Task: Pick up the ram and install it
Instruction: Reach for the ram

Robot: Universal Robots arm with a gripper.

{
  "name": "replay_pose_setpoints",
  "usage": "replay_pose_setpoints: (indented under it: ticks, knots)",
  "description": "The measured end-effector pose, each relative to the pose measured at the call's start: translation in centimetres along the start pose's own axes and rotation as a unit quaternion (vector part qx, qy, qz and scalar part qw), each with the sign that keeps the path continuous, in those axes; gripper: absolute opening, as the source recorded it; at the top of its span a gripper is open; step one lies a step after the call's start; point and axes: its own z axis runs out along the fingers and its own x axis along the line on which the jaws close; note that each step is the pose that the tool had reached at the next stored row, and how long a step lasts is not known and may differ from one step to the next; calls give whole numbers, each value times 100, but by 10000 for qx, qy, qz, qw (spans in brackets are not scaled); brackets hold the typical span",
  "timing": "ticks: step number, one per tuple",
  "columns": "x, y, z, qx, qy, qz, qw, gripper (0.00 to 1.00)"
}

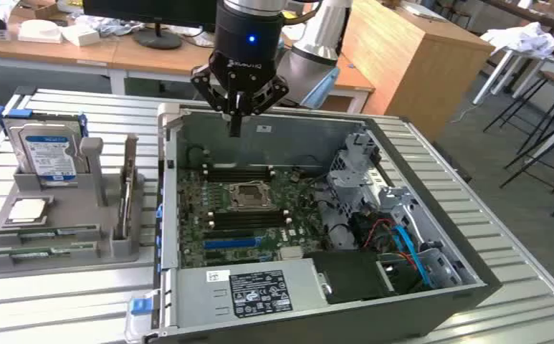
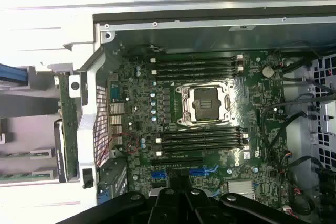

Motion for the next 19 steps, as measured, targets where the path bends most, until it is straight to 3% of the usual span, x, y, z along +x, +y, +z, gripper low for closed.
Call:
replay_pose_setpoints:
  ticks: [12,19]
  knots:
    - [4,0,0,0,0,1,10000,10]
    - [95,-7,-2,0,0,1,10000,10]
